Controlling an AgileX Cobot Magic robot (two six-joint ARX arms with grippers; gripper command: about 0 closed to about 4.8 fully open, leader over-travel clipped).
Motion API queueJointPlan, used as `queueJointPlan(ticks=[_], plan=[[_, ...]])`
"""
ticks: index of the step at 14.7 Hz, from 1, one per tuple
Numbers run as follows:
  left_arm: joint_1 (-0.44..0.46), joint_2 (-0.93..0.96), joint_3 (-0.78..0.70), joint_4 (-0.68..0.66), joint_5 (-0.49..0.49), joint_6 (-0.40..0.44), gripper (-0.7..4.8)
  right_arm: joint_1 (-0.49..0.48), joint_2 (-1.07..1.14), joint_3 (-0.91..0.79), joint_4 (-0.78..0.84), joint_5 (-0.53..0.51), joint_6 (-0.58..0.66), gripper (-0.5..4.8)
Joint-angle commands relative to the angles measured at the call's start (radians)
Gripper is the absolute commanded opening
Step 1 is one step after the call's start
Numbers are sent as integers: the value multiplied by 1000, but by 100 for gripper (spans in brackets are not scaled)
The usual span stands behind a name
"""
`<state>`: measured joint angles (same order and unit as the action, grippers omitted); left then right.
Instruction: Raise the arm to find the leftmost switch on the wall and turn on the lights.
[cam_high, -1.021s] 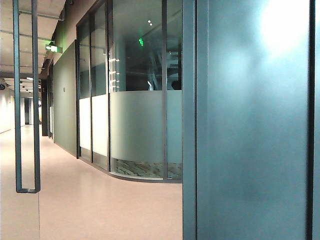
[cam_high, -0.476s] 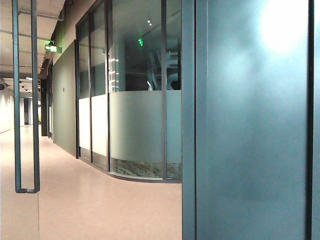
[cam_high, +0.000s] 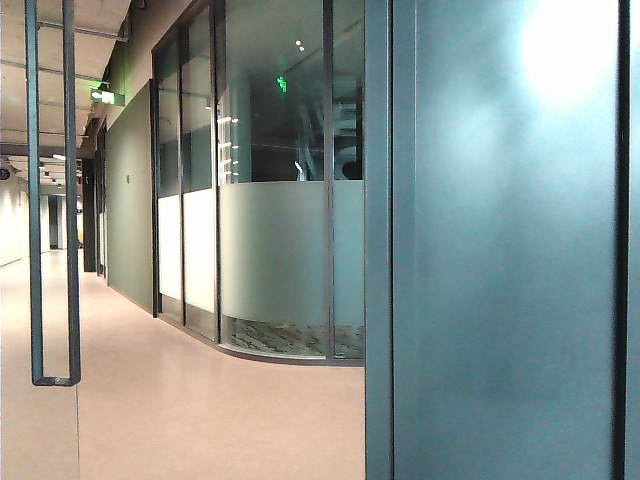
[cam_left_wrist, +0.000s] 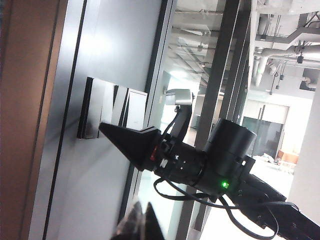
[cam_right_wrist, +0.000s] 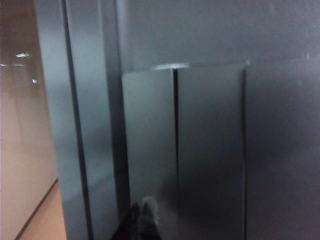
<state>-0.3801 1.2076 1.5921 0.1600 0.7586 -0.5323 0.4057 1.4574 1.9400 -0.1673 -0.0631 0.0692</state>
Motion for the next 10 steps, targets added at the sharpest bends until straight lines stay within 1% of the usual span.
queueJointPlan(ticks=[1, 7, 10], plan=[[2, -5, 3, 10, 6, 0, -5, 1, 3, 5, -2, 19, -18, -1], [2, -9, 3, 10, 6, 0, -5, 1, 40, 5, -40, 20, -18, -1], [2, -17, 3, 7, 16, 0, -5, 2, 2, 5, -44, 16, -17, -1]])
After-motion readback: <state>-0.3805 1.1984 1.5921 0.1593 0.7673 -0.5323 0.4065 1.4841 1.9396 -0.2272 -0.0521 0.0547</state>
